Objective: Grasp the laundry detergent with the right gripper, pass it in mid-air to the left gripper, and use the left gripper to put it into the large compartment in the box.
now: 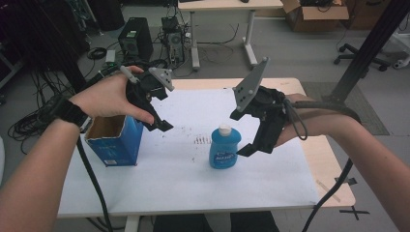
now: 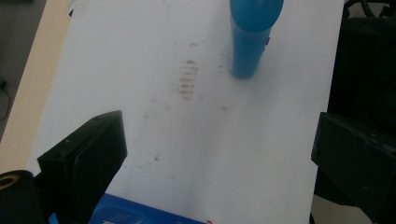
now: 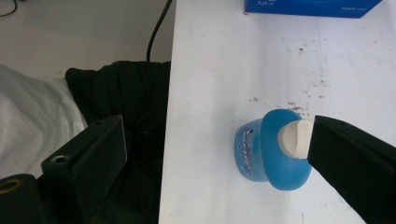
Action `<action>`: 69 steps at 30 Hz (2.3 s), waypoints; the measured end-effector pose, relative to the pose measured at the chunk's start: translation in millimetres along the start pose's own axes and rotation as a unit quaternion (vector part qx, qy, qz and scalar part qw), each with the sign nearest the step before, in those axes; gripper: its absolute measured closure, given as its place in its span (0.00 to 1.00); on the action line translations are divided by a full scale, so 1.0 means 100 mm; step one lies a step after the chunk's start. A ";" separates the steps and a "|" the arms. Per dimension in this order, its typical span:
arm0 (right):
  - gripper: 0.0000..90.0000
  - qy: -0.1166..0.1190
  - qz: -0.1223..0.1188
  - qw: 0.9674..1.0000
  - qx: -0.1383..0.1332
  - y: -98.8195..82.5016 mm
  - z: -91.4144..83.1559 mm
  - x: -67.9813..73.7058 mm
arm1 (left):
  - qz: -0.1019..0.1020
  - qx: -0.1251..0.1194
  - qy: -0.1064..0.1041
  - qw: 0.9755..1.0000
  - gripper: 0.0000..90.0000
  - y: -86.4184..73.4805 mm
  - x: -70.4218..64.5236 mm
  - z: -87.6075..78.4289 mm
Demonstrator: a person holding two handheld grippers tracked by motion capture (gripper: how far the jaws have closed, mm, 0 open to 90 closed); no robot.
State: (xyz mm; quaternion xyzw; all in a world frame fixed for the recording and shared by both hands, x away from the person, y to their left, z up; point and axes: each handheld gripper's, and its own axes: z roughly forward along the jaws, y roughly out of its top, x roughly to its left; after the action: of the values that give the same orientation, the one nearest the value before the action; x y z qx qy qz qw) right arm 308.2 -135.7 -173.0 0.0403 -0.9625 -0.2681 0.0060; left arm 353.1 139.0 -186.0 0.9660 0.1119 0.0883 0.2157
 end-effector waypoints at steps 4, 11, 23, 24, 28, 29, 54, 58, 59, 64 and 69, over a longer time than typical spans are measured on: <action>0.05 0.000 -0.003 1.000 -0.004 0.00 -0.03 0.00 | -0.002 -0.001 0.001 1.000 0.04 0.01 0.01 -0.01; 0.04 -0.006 -0.008 1.000 -0.027 -0.05 -0.09 -0.07 | -0.002 0.006 -0.006 1.000 0.04 0.01 0.02 0.02; 0.02 -0.019 -0.016 0.997 -0.073 -0.17 -0.21 -0.19 | -0.011 0.006 -0.001 1.000 0.05 -0.04 0.01 0.01; 0.02 -0.020 -0.015 0.997 -0.076 -0.19 -0.22 -0.20 | -0.011 0.007 -0.001 1.000 0.05 -0.04 0.01 0.02; 0.02 -0.034 -0.003 0.996 -0.088 -0.31 -0.25 -0.29 | -0.011 0.007 -0.001 1.000 0.05 -0.04 0.01 0.05; 0.02 -0.034 -0.003 0.996 -0.088 -0.31 -0.25 -0.29 | -0.011 0.007 -0.001 1.000 0.05 -0.04 0.01 0.05; 0.01 -0.055 0.053 0.979 -0.190 -1.04 -0.04 -0.67 | -0.020 0.004 -0.010 1.000 0.05 -0.09 0.01 0.11; 0.01 -0.051 0.063 0.977 -0.198 -1.15 0.06 -0.72 | -0.020 0.006 -0.011 1.000 0.05 -0.10 0.00 0.13; 0.01 -0.050 0.066 0.976 -0.202 -1.18 0.08 -0.73 | -0.020 0.005 -0.012 1.000 0.05 -0.10 0.00 0.13; 0.01 -0.038 0.070 0.973 -0.218 -1.29 0.21 -0.77 | -0.023 0.007 -0.012 1.000 0.05 -0.10 0.00 0.15; 0.02 -0.028 0.072 0.973 -0.219 -1.37 0.38 -0.81 | -0.022 0.006 -0.015 1.000 0.05 -0.09 -0.01 0.17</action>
State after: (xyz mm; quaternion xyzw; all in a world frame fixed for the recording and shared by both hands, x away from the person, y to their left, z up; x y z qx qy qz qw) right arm 397.6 -226.8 -275.7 -0.0389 -0.8804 -0.4726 0.0065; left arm 354.8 139.6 -205.1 0.9658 0.1305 0.0685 0.2134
